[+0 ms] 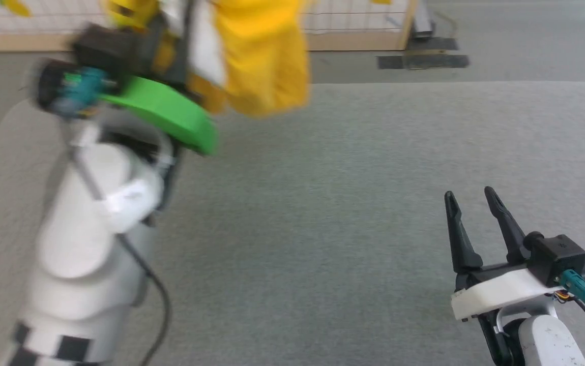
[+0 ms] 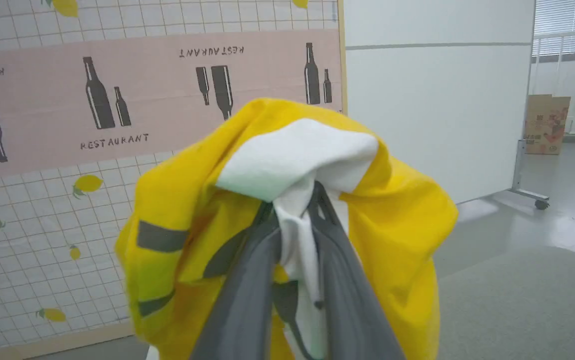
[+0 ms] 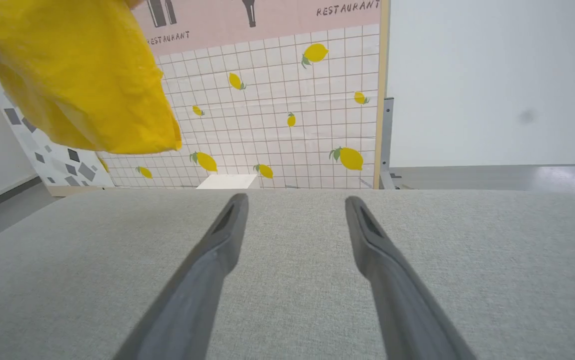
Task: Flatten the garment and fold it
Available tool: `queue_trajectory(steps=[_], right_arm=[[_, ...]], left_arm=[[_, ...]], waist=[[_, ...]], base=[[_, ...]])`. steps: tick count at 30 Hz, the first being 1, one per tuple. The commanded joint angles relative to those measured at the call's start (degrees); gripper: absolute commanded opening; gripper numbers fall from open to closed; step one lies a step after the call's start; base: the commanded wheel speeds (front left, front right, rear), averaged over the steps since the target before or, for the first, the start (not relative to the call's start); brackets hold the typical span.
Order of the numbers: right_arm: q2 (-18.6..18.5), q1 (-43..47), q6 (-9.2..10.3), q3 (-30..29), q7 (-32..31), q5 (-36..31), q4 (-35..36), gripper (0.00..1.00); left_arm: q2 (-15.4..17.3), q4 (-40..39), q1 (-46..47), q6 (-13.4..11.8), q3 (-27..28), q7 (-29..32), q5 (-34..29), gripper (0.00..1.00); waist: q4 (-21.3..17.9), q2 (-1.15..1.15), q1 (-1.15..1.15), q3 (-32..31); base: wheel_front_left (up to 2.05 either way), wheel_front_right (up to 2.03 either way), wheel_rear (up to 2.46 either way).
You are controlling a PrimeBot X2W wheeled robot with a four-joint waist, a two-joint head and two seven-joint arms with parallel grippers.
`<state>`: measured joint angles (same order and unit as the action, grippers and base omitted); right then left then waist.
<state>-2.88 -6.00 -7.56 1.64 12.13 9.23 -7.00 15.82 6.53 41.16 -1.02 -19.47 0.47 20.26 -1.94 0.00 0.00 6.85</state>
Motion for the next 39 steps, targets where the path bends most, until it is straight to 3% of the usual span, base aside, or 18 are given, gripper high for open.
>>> queue_trajectory(steps=[1,8,16,17,18,19,20,29,34,39], right_arm=[[0.0,0.6,0.08,-0.1,-0.2,0.2,0.4,1.00],[0.0,1.5,0.08,-0.4,-1.2,-0.2,1.0,1.00],[0.0,2.9,0.08,-0.8,-1.8,0.0,1.8,1.00],[0.0,3.0,0.08,-0.8,-1.9,0.0,1.8,1.00],[0.0,3.1,0.08,-0.8,-1.9,0.0,1.9,1.00],[0.0,3.2,0.08,-0.8,-2.0,0.0,2.0,1.00],[0.0,3.2,0.08,-0.7,-2.1,-0.1,2.1,1.00],[0.0,3.7,0.08,-0.9,-2.7,-0.5,2.8,1.00],[0.0,3.1,0.08,-1.5,-3.3,-1.4,3.6,1.00],[0.0,1.4,0.08,-3.6,-5.0,-1.7,3.2,1.00]], left_arm=[[-1.3,1.4,0.0,0.7,-1.0,0.4,0.8,0.00],[-8.2,14.7,-5.4,5.0,-8.9,10.7,7.0,0.00],[-10.4,25.9,-11.3,6.8,-15.3,27.6,12.8,0.00],[-10.5,26.4,-11.8,6.9,-15.6,28.9,13.1,0.25],[-10.5,26.6,-12.2,6.9,-15.9,29.9,13.6,0.87],[-10.5,26.6,-12.6,6.9,-15.9,30.4,14.0,1.00],[-10.4,26.3,-12.9,6.7,-15.7,30.5,14.3,1.00],[-8.3,18.0,-17.6,2.7,-9.7,19.0,15.5,1.00],[-6.1,10.9,-21.1,-1.8,-3.5,4.4,13.4,1.00],[-3.7,7.5,-23.7,-4.1,0.5,-9.2,9.9,1.00]], waist=[[-3.6,0.00,0.00,-1.2],[-8.6,0.00,0.00,-2.2],[-10.2,0.00,0.00,-2.5],[-10.1,0.00,0.00,-2.5],[-9.8,0.00,0.00,-2.5],[-9.6,0.00,0.00,-2.5],[-9.2,0.00,0.00,-2.5],[-4.9,0.00,0.00,-3.4],[-2.2,0.00,0.00,-2.8],[0.6,0.00,0.00,-1.5]], base=[[0.00,0.00,0.00],[0.00,0.00,0.00],[0.00,0.00,0.00],[0.00,0.00,0.00],[0.00,0.00,0.00],[0.00,0.00,0.00],[0.00,0.00,0.00],[0.00,0.00,0.00],[0.00,0.00,0.00],[0.00,0.00,0.00]])
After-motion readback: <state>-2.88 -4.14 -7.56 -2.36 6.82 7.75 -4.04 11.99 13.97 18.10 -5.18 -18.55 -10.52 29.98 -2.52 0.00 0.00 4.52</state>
